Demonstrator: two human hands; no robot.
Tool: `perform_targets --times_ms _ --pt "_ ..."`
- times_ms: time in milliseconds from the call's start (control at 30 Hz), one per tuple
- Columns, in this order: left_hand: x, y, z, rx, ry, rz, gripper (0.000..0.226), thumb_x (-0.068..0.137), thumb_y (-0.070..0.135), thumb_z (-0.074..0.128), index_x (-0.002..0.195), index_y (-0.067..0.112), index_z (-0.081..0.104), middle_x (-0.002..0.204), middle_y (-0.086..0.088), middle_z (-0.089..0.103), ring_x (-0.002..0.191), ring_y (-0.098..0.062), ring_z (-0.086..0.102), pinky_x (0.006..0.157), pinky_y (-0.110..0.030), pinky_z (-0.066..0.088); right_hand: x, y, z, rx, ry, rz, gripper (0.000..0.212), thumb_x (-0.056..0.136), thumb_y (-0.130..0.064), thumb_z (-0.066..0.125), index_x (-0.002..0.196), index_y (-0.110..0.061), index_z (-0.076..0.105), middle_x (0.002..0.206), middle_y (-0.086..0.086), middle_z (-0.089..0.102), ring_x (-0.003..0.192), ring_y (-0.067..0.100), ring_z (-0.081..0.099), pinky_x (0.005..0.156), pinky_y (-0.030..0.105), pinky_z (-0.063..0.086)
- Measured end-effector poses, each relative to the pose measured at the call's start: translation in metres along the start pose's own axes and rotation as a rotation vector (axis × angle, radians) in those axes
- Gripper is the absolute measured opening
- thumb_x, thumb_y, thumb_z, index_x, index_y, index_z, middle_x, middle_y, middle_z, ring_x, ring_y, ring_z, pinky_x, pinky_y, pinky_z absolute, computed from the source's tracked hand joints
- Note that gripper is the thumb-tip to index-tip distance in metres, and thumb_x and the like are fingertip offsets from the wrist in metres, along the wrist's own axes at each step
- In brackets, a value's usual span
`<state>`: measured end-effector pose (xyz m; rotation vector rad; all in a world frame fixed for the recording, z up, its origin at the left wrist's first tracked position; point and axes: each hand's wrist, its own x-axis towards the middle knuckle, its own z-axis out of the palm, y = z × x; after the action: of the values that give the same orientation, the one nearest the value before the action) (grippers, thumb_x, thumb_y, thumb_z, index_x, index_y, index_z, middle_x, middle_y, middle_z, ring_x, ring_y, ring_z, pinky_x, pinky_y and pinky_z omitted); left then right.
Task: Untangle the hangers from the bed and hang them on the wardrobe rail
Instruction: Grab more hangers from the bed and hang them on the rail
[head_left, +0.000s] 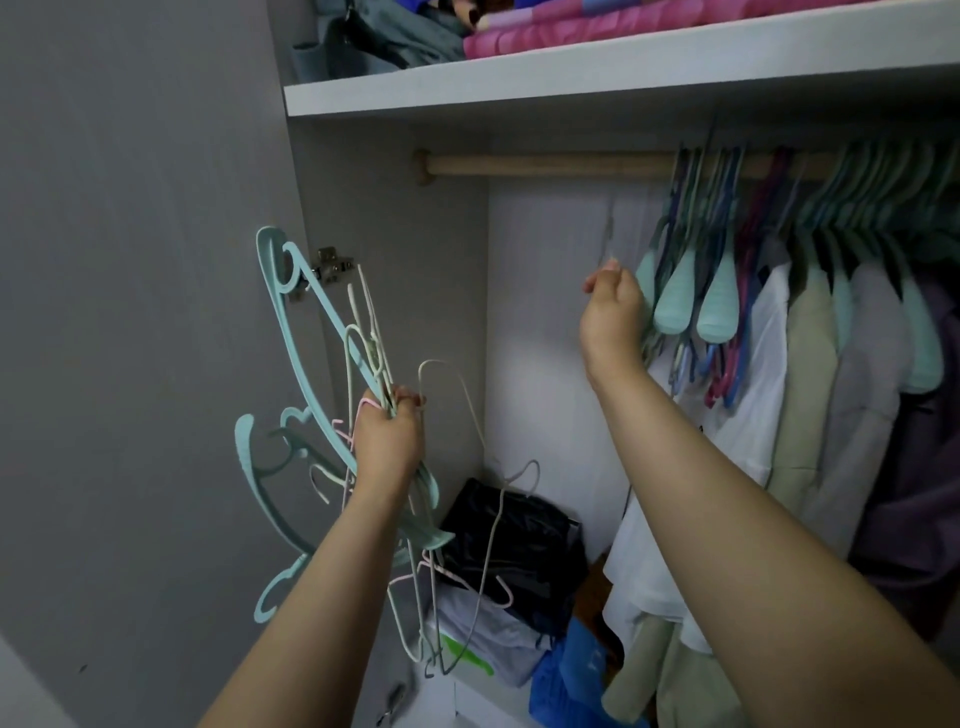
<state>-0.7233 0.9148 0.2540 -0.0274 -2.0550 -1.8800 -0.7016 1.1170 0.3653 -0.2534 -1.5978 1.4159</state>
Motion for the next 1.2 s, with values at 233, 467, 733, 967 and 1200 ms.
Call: perform_targets --times_ms 233,467,733,967,1200 --pt "-0.003 -0.01 -0.008 -0.04 -0.047 -0.009 0.02 0.091 0.028 0.048 0.093 0.014 0.062 0.064 -0.001 0.054 0.068 -0.027 0.053 0.069 -0.037 0.045 -0.034 0.038 -0.026 -0.036 0.081 -0.026 0.033 0.103 -0.013 0.031 0.114 0.002 0.058 0.122 0.009 0.046 0.107 0.009 0.046 0.088 -0.002 0.028" --pt "-0.018 -0.011 -0.011 -0.118 -0.078 -0.004 0.024 0.099 0.019 0.047 0.077 0.017 0.056 0.05 0.005 0.053 0.035 -0.015 0.04 0.045 -0.023 0.036 -0.105 0.074 -0.016 -0.089 -0.379 0.586 0.059 0.101 -0.037 0.037 0.151 -0.024 0.009 0.117 0.018 0.063 0.084 0.02 0.061 0.076 0.032 0.051" --pt "-0.036 -0.019 -0.016 -0.181 -0.175 -0.059 0.026 0.1 0.019 0.043 0.076 0.016 0.052 0.07 -0.014 0.058 0.033 -0.01 0.039 0.045 -0.025 0.035 -0.116 0.021 0.022 -0.108 -1.003 0.603 0.064 0.095 -0.062 0.026 0.145 -0.022 0.025 0.119 0.024 0.058 0.089 0.033 0.067 0.082 0.041 0.054" --pt "-0.04 -0.031 -0.02 -0.166 -0.163 -0.094 0.029 0.102 0.03 0.042 0.08 0.021 0.058 0.064 -0.005 0.057 0.031 -0.011 0.036 0.047 -0.028 0.031 -0.105 0.037 -0.004 -0.042 -0.774 0.716 0.044 0.095 -0.048 0.049 0.119 -0.012 0.044 0.085 0.02 0.067 0.074 0.031 0.067 0.078 0.041 0.056" --pt "-0.042 -0.036 -0.012 -0.138 -0.153 -0.092 0.026 0.103 0.027 0.04 0.085 0.016 0.055 0.076 -0.008 0.06 0.033 -0.01 0.037 0.046 -0.028 0.037 -0.098 0.048 -0.053 -0.08 -0.931 0.763 0.018 0.092 -0.009 0.044 0.076 -0.004 0.049 0.064 0.017 0.062 0.068 0.034 0.068 0.077 0.043 0.057"
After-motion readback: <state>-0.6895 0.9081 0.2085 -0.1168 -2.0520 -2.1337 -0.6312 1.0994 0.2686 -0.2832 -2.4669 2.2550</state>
